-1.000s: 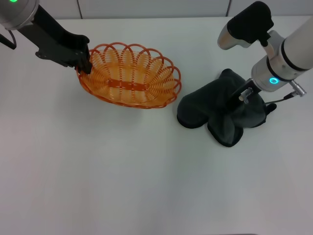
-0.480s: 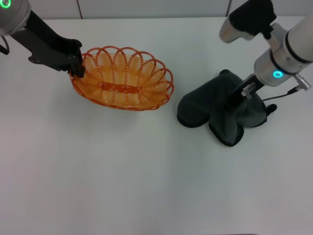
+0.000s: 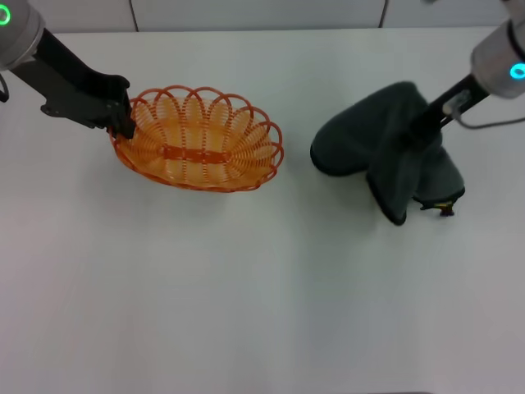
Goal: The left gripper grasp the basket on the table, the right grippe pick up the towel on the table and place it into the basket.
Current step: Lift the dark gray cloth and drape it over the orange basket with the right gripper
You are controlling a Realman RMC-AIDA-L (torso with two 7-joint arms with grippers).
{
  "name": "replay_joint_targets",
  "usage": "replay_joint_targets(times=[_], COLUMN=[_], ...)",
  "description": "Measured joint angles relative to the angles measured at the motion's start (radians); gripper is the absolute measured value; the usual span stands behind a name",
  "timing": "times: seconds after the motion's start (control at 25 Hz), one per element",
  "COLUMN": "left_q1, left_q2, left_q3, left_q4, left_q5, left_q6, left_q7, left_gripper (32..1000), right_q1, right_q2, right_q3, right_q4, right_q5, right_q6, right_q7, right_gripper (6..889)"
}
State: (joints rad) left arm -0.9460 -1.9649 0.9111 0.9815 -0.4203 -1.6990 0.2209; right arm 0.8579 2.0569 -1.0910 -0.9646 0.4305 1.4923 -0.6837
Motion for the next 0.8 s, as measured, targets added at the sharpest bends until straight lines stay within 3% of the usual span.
replay_joint_targets(times=[0.16, 0.4, 0.56, 0.8], left_q1=[0.011, 0.016, 0.016, 0.013], left_q2=[0.0000, 0.0012, 0.0013, 0.0016], left_q3=[0.000, 0.000, 0.000, 0.000], left_q4=[0.000, 0.000, -0.005, -0.037], left_q5=[0.000, 0.000, 0.000, 0.000], left_q6=[0.001, 0.001, 0.002, 0.019], left_q7=[0.000, 0.002, 0.003, 0.003], left_gripper=[74, 73, 74, 73], right_q1=[-0.021, -0.013, 0.001, 0.031], right_q2=[0.000, 0.002, 0.007, 0.008], right_q3=[0.005, 0.006, -0.021, -0.076], right_q4=[-0.204, -0.469, -0.563, -0.571], right_q5=[0.000, 0.009, 0.064, 0.187], right_q6=[0.119, 0.241, 0.257, 0.223], right_q7=[0.037, 0.059, 0.065, 0.068], right_gripper=[129, 129, 130, 130])
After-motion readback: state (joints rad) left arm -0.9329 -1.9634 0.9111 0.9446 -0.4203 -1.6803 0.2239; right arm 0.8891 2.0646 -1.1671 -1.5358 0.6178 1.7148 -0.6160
